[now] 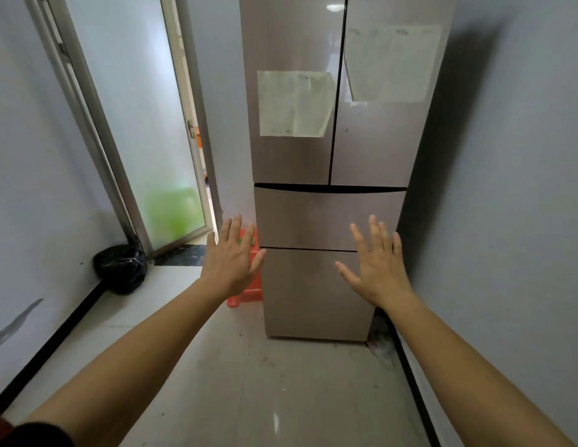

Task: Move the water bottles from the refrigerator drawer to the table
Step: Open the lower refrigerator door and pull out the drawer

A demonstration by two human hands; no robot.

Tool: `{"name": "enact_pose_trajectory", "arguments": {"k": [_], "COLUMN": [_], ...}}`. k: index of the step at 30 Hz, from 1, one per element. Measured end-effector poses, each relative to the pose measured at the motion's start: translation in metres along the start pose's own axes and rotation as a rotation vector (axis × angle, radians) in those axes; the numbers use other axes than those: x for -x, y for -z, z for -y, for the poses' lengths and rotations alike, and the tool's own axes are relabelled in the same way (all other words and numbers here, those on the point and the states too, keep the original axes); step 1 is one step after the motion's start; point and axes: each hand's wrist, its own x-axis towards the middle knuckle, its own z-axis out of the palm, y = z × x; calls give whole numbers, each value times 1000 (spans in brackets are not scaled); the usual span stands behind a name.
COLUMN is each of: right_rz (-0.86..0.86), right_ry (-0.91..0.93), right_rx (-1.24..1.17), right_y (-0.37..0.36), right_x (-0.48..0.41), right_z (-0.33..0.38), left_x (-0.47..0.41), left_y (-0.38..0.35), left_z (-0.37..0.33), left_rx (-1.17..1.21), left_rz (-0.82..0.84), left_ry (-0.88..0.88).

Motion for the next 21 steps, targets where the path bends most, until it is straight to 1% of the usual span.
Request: {"name": "enact_pose_trajectory", "arguments": {"k": [6, 11, 16, 18, 21], "right_rz": [119, 234, 336, 348, 345], "right_ry": [-4, 71, 139, 175, 166], "right_rx": [-69, -71, -107, -121, -137], "right_y": [-81, -121, -172, -192, -220], "right_x": [-136, -256, -322, -344, -372], "right_z": [-21, -24, 8, 24, 41], "left_x": [-128, -225, -288, -318, -366], "left_y": [-61, -93, -139, -162, -196], "left_z": [4, 27, 55, 70, 89], "left_rx": [-1, 34, 107, 145, 230], "left_rz": [122, 163, 224, 247, 264], "left_ry": [35, 81, 158, 177, 174]}}
